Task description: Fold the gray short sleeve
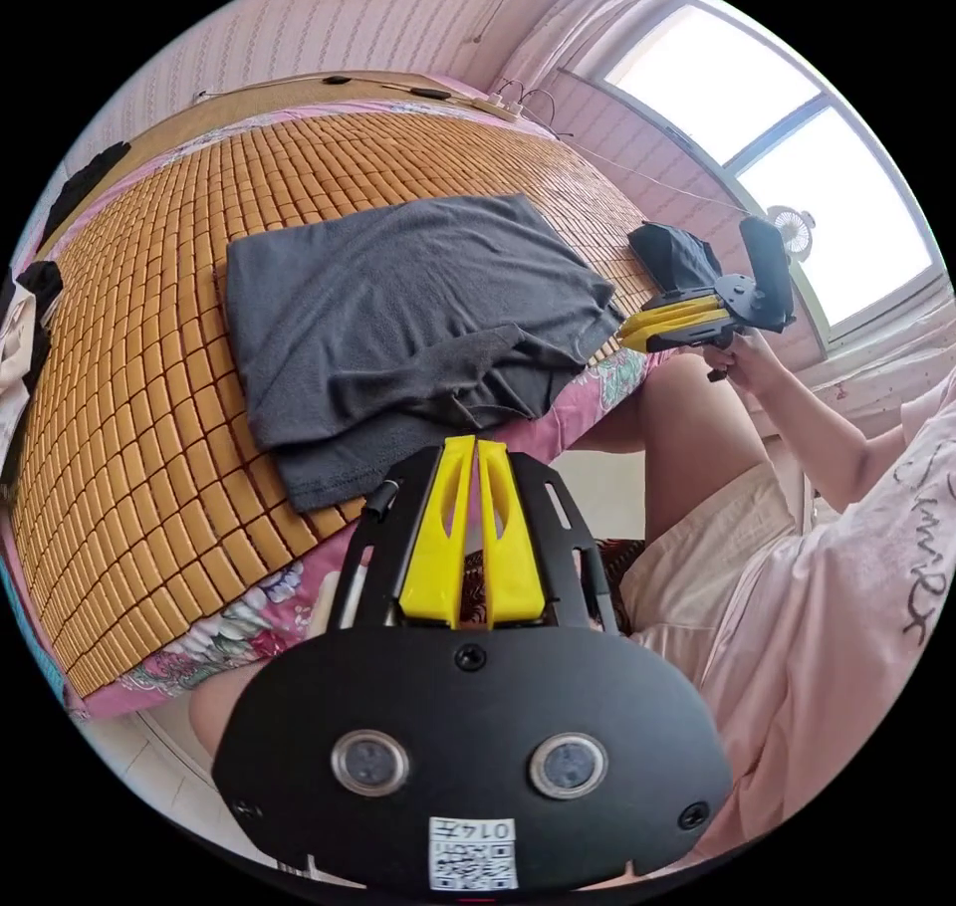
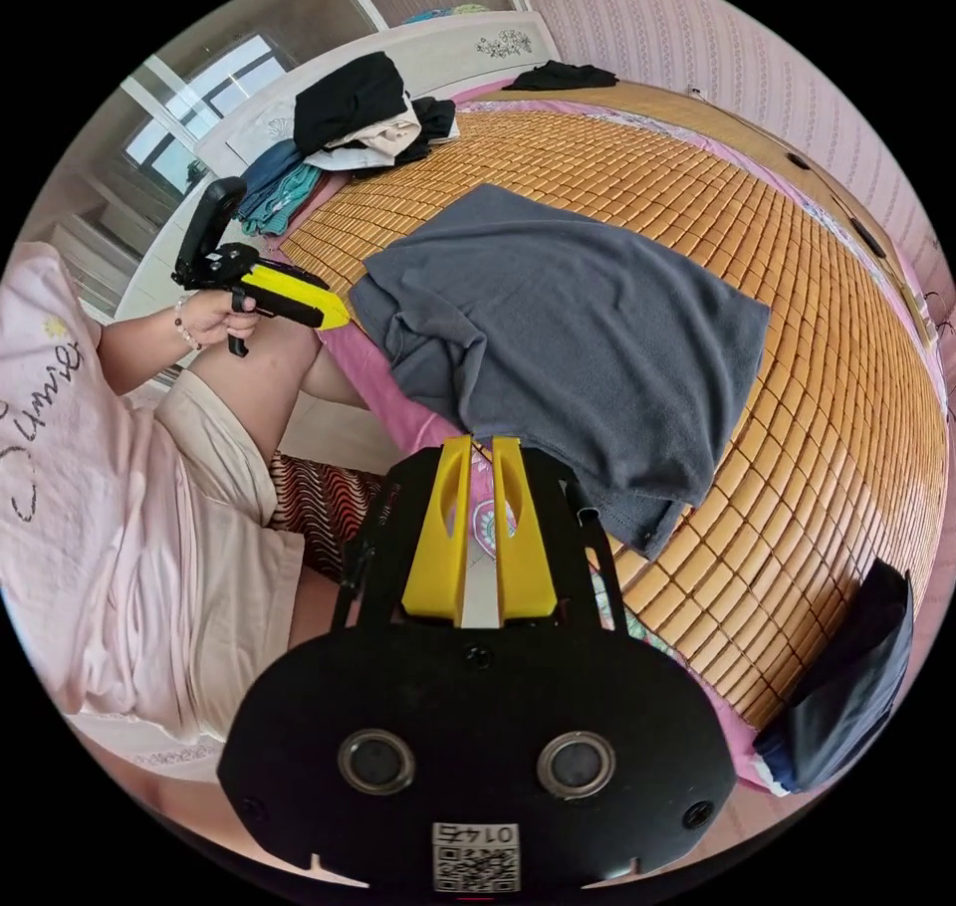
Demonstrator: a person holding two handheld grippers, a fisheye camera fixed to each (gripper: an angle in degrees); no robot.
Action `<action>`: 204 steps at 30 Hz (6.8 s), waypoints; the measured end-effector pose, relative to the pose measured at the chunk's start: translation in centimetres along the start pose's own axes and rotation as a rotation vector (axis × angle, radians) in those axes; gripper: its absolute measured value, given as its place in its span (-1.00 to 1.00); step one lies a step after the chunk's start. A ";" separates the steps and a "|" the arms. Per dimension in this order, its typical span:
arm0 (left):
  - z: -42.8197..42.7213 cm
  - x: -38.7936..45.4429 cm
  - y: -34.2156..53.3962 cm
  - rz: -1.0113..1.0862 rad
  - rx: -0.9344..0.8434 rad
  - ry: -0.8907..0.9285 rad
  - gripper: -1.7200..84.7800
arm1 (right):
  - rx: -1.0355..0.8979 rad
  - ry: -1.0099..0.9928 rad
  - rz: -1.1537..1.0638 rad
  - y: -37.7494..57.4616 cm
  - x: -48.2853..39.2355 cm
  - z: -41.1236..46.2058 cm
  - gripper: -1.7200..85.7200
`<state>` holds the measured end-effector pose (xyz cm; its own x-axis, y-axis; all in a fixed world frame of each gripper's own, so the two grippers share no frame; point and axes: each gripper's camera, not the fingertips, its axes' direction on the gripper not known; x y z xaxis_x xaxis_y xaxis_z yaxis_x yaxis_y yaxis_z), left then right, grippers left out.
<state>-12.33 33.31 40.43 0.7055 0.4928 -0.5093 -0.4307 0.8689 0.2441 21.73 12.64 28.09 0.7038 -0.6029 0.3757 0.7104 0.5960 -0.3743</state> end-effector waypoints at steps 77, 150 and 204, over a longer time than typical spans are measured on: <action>9.8 27.1 -13.5 0.468 0.069 0.027 -0.68 | -0.098 0.135 0.533 0.9 9.1 0.7 -0.70; -3.9 27.6 -10.4 0.454 0.094 0.182 -0.96 | 0.471 -0.064 0.726 20.1 16.7 -5.9 -0.95; 5.8 1.0 -11.7 0.115 0.017 -0.135 -0.83 | 0.205 0.053 -0.252 0.6 0.2 -7.2 -0.82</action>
<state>-3.30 23.89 41.79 0.7219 0.5897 -0.3619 -0.5039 0.8066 0.3090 22.30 9.07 21.86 0.5085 -0.7687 0.3879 0.8517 0.5154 -0.0949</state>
